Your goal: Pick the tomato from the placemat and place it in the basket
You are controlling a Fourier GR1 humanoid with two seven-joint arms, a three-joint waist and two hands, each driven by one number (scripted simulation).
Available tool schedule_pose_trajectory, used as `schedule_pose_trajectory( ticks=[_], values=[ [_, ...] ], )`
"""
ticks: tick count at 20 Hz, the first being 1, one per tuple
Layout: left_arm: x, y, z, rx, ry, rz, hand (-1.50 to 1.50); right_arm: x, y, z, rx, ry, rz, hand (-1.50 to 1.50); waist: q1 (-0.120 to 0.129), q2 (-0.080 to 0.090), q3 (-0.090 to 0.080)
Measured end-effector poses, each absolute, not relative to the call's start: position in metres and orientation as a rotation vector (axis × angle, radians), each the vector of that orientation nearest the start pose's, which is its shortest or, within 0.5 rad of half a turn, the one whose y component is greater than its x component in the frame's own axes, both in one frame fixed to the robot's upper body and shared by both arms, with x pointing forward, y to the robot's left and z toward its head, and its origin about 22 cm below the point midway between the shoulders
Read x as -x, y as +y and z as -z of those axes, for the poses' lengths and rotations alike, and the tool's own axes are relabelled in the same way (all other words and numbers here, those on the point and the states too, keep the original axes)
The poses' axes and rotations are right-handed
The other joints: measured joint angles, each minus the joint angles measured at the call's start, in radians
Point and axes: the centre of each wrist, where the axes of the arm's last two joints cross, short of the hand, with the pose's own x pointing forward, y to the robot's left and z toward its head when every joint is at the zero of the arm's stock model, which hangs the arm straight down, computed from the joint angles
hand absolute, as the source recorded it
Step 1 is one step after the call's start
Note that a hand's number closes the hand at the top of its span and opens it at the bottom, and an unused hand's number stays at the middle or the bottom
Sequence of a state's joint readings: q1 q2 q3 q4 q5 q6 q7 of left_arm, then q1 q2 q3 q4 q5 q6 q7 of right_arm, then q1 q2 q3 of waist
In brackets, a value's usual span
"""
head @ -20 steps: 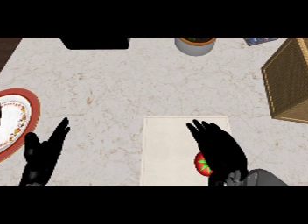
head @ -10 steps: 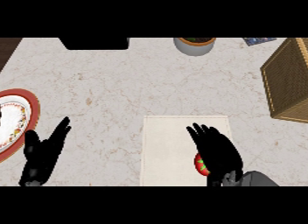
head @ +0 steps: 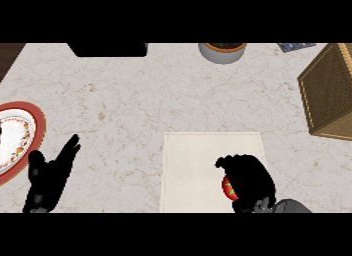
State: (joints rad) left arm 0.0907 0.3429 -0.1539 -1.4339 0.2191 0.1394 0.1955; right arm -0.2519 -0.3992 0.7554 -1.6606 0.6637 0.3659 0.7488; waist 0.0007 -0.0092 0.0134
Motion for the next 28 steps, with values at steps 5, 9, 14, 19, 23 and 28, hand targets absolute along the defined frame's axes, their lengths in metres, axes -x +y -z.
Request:
schedule_pose_trajectory(
  ticks=[5, 9, 14, 19, 23, 28],
  values=[
    [-0.212, 0.293, 0.032, -0.153, -1.119, 0.05, 0.0, -0.233, -0.14, -0.033, 0.708, -0.919, -1.586, 1.5, 0.002, 0.0, 0.0],
    [-0.212, 0.295, 0.031, -0.15, -1.11, 0.052, 0.0, -0.235, -0.144, -0.027, 0.728, -0.928, -1.615, 1.5, 0.002, 0.001, -0.001],
    [-0.209, 0.295, 0.031, -0.159, -1.116, 0.052, 0.0, -0.231, -0.143, -0.023, 0.776, -0.954, -1.56, 1.5, -0.001, 0.0, -0.001],
    [-0.207, 0.299, 0.031, -0.166, -1.113, 0.049, 0.0, -0.228, -0.14, -0.024, 0.873, -0.948, -1.38, 1.5, -0.005, 0.0, -0.002],
    [-0.204, 0.301, 0.032, -0.165, -1.123, 0.045, 0.0, -0.227, -0.134, -0.046, 0.928, -1.063, -1.2, 1.5, -0.01, -0.002, -0.001],
    [-0.201, 0.301, 0.032, -0.176, -1.113, 0.031, 0.0, -0.225, -0.123, -0.099, 0.777, -1.367, -0.759, 1.5, -0.028, -0.005, 0.001]
  ],
)
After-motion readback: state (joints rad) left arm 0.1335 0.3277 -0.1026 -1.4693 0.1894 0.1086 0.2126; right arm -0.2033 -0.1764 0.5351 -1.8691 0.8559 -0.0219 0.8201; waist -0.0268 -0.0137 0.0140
